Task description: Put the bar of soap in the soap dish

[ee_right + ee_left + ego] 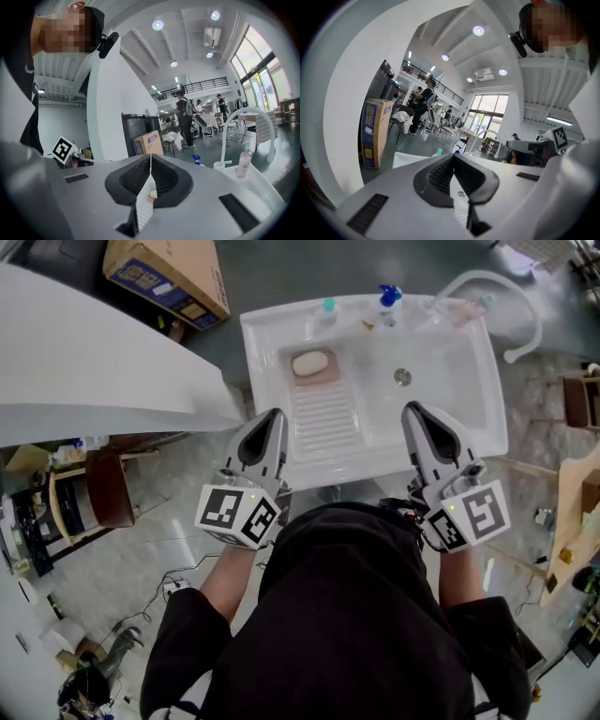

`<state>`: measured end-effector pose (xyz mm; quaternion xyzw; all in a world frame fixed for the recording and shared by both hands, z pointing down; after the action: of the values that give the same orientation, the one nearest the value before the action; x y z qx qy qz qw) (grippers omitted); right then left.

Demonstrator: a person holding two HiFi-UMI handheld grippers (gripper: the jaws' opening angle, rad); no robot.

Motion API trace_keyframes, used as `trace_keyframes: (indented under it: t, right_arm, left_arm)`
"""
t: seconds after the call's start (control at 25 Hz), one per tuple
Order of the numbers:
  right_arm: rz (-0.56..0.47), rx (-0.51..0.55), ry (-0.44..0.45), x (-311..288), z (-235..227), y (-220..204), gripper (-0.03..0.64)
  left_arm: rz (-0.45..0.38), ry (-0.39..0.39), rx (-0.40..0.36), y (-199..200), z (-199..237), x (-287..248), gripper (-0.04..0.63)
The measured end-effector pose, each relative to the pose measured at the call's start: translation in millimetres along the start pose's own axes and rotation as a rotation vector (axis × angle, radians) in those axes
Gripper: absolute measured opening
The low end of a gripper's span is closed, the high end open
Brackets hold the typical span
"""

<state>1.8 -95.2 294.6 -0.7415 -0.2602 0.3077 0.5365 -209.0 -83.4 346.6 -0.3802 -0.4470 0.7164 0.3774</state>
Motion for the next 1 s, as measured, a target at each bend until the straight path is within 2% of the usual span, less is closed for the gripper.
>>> trace_keyframes:
  t: [0.2,0.56,1.0]
  right_arm:
    - [0.010,0.003,0.008,5.9,3.5,-6.7,0.025]
    - [0.009,0.001,0.023,30.8,-3.5,-9.8,0.025]
    - [0.011,-0.008,0.024,124.3,-7.2,-33.4,0.025]
  left_arm:
    - [-0.024,0.023,-0.041,10.6,-9.2,17.0,0.008]
    - [-0.004,0.051,-0.045,2.6,-35.8,37.7,0.008]
    - [-0.021,0.066,-0.067,-26.7,-123.0,77.7,0.008]
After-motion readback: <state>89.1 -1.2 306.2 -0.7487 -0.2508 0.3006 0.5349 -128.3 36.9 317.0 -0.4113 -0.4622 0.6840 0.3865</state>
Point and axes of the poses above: the fingertips, and each gripper's own axes: x backward along the fingers, z to its left, y out of its top, the point moved 3 cm from there along x, backward along the fingers, and after that the axes turned 4 degrees about -x, right-handed, at the moved point
